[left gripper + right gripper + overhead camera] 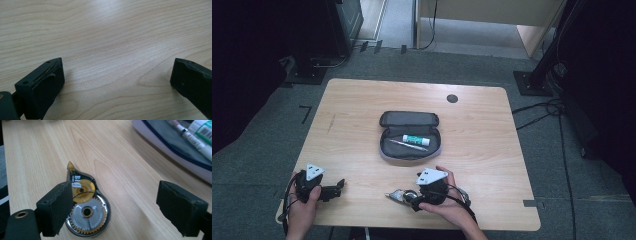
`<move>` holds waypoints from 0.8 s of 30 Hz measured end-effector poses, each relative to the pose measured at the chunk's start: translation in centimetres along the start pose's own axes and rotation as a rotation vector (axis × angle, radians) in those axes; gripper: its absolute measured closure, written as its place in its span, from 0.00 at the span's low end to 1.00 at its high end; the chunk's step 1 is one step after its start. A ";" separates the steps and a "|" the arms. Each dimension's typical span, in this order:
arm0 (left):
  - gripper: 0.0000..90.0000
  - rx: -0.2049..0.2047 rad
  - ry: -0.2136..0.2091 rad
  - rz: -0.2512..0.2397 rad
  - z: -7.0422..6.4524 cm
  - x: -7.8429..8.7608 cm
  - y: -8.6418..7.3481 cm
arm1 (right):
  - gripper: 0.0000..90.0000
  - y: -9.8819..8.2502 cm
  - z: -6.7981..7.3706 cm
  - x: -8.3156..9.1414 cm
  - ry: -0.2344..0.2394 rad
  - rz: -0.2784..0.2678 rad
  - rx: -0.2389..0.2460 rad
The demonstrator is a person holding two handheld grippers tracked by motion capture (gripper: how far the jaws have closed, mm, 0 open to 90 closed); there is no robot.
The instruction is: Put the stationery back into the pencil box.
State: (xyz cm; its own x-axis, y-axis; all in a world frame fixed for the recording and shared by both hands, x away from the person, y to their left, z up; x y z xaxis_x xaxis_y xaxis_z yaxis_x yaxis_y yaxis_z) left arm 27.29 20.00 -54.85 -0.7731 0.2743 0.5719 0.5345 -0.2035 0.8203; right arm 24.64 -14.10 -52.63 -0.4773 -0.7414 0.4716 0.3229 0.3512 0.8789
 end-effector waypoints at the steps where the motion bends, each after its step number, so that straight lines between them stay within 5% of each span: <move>1: 0.00 0.000 0.000 0.000 0.0 0.0 0.0 | 0.16 -0.1 0.2 -0.1 0.006 0.003 -0.001; 10: 0.00 -0.001 -0.001 0.000 0.0 0.0 0.0 | 0.20 -0.6 0.9 -0.7 0.038 0.017 0.006; 17: 0.00 0.000 0.000 0.000 0.0 0.0 0.0 | 0.33 -1.6 1.5 -0.9 0.079 0.025 0.014; 22: 0.00 0.000 0.000 0.000 0.0 0.0 0.0 | 0.37 -2.1 1.7 -0.8 0.068 0.025 0.035; 24: 0.00 0.000 0.000 0.000 0.0 0.0 0.0 | 0.38 -2.2 1.9 -0.7 0.050 0.024 0.080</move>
State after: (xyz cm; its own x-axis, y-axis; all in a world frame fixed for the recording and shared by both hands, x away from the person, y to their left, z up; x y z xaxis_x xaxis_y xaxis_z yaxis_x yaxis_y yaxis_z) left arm 27.29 20.00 -54.85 -0.7734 0.2742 0.5715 0.5342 -0.2034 0.8205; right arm 22.72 -13.23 -54.79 -0.4280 -0.7594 0.4901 0.2667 0.4120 0.8713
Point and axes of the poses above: each handheld gripper's, and its own axes: x roughly backward along the jaws, y roughly out of its top, z roughly to its left, the point moved 4 cm from there along -x, roughly forward along the jaws, and after that the axes turned 12 degrees about -z, right-handed, at the moved point
